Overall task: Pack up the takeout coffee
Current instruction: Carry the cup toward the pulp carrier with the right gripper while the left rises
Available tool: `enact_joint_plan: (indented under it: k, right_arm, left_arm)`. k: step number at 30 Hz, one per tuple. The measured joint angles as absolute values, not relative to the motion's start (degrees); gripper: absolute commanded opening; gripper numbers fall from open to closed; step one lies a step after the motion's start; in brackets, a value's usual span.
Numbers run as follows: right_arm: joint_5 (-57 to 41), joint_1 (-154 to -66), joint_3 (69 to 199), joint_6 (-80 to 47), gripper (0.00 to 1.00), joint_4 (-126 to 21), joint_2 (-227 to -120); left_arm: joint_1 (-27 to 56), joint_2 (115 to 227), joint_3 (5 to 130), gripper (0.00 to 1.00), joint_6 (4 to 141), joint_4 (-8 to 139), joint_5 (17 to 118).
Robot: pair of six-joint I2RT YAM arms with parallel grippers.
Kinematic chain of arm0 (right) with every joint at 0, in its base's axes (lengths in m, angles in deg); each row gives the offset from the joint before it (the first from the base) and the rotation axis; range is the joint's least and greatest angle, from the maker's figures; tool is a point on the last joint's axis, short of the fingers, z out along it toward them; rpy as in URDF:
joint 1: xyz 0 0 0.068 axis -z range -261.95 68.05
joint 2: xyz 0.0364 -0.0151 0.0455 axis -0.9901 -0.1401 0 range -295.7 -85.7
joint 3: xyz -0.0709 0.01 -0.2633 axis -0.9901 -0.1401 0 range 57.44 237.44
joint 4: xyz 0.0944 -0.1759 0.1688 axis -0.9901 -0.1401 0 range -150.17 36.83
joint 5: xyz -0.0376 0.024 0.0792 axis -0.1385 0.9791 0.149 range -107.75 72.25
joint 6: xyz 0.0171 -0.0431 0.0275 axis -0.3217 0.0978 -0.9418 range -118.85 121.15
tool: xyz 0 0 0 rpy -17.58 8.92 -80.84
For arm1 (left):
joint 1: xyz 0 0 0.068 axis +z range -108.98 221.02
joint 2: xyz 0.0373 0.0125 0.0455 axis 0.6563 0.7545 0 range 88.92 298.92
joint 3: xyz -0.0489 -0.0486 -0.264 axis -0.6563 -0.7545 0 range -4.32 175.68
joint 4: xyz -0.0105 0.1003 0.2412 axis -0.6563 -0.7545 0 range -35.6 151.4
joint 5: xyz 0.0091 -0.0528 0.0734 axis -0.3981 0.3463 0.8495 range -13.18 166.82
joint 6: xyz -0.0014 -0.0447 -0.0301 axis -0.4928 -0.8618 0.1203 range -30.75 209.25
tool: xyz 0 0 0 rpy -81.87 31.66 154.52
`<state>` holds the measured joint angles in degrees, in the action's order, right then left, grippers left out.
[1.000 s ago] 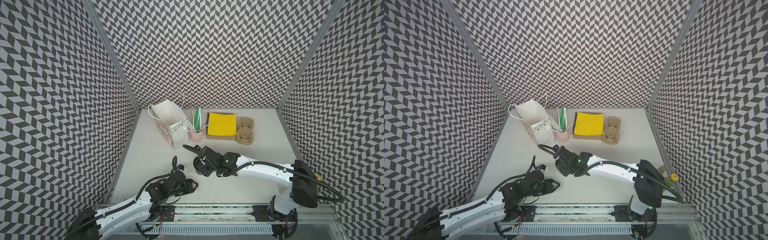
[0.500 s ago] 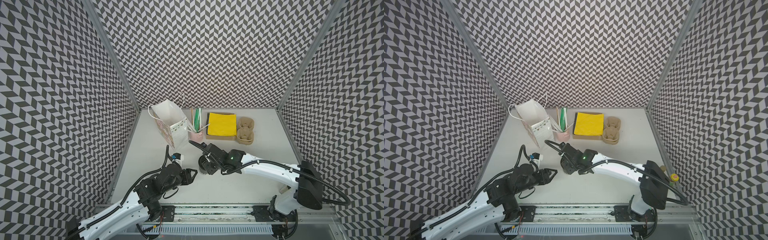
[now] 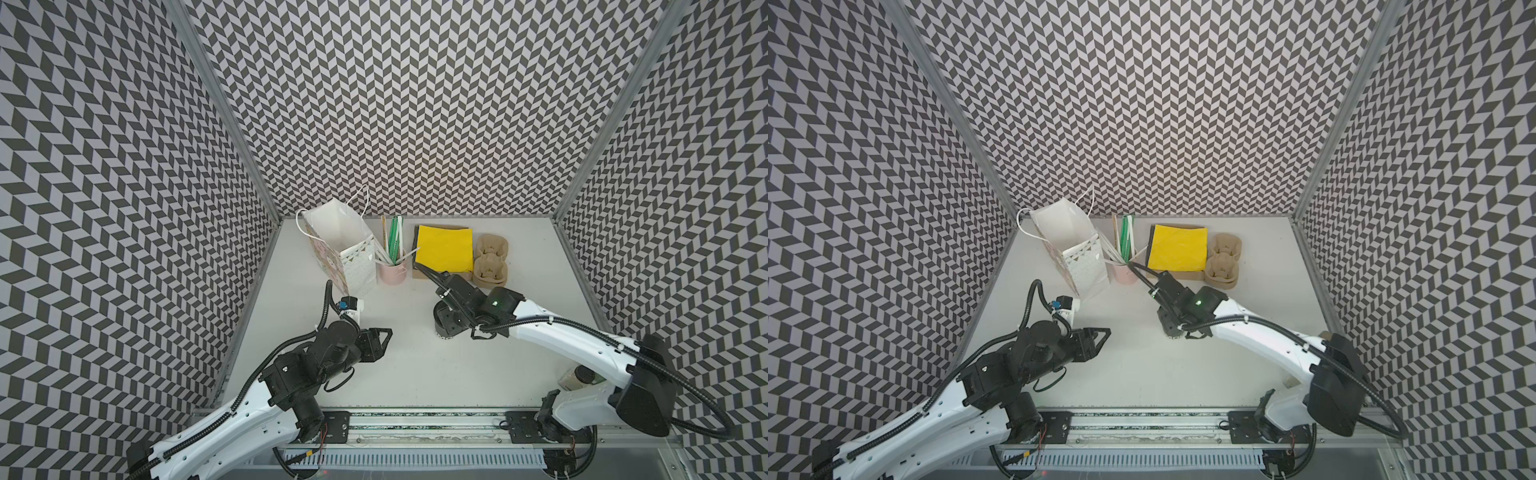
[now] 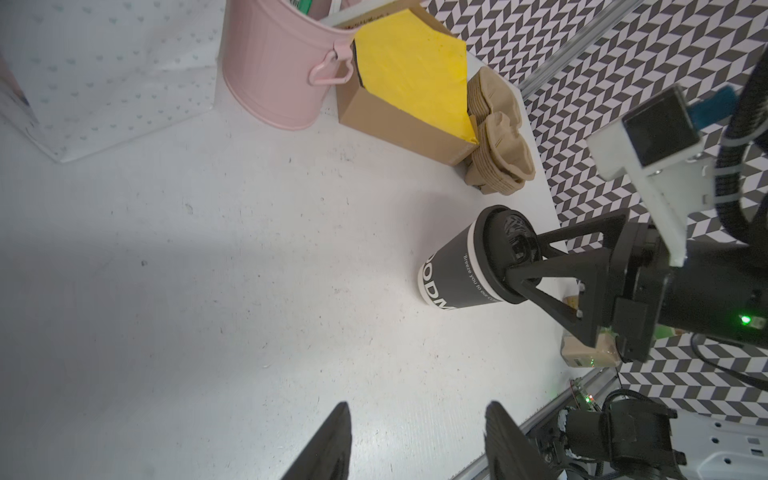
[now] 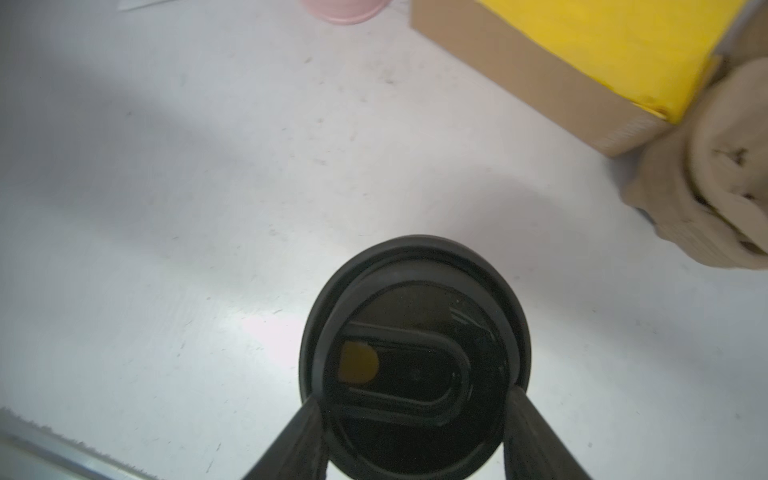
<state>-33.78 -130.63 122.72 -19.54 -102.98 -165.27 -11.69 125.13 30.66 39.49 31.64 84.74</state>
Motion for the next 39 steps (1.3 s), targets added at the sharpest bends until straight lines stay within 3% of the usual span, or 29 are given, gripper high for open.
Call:
enact_joint_plan:
  k: [8, 13, 24, 39]
  right_arm:
    - [-36.5, -116.1, 119.0, -19.7, 0.5, -104.0, -158.7]
    - [-37.1, -111.9, 116.6, -19.4, 0.51, -104.0, -156.2]
    - [-34.3, -108.4, 116.0, -18.7, 0.52, -102.6, -156.7]
    - [-32.9, -107.2, 114.6, -18.4, 0.58, -101.5, -159.7]
  left_arm:
    - [-4.6, 133.7, 38.4, 0.54, 46.0, 32.1, 81.8]
    - [2.7, 138.4, 42.5, 0.54, 50.7, 32.2, 77.5]
    - [11.6, 143.0, 44.6, 0.54, 58.8, 35.4, 72.9]
    - [12.3, 135.2, 40.4, 0.57, 64.4, 40.6, 77.2]
